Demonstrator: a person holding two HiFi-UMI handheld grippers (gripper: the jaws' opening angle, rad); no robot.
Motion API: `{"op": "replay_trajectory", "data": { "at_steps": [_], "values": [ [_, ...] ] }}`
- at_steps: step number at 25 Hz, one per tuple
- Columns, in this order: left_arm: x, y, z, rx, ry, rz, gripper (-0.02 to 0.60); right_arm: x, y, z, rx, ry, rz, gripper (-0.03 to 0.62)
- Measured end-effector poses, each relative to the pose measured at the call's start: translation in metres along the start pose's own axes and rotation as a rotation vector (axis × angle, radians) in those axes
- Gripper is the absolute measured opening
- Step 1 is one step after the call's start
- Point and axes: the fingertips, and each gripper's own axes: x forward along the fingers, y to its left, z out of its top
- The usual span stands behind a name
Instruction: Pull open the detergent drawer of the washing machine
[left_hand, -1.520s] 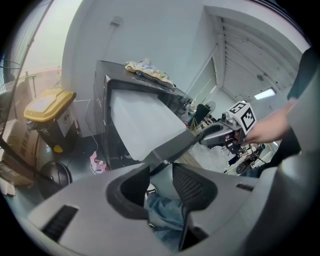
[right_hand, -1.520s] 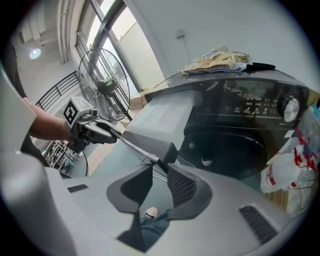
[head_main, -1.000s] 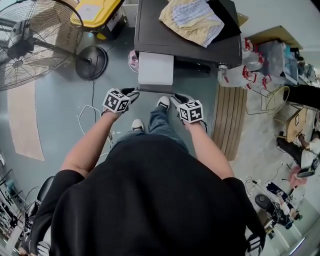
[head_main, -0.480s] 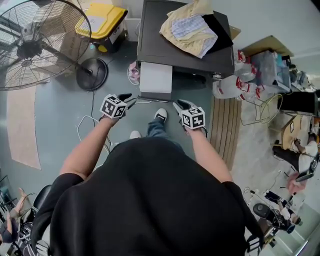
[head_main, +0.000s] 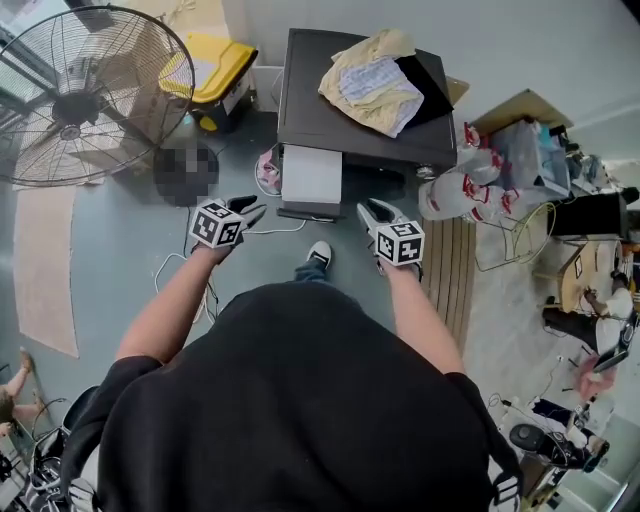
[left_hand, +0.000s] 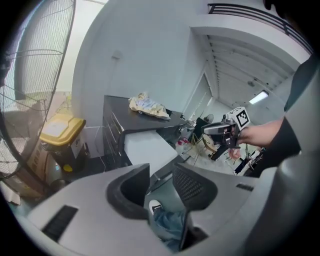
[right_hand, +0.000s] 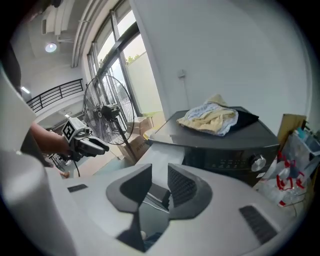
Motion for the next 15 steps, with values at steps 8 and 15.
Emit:
{"op": "replay_trajectory", "data": {
  "at_steps": [8,15],
  "values": [
    [-0.03,-0.003,0.035,0.036,-0.092,0.025,0.147,-0.03,0.02,0.051,-0.034,-0.127,-0.009,0.097],
    [-0.054,-0.01,0.049,0.061,-0.138,0.032,0.147,-0.056,0.033,0.081,-0.053,-0.201,-0.027,0.091]
  ]
}}
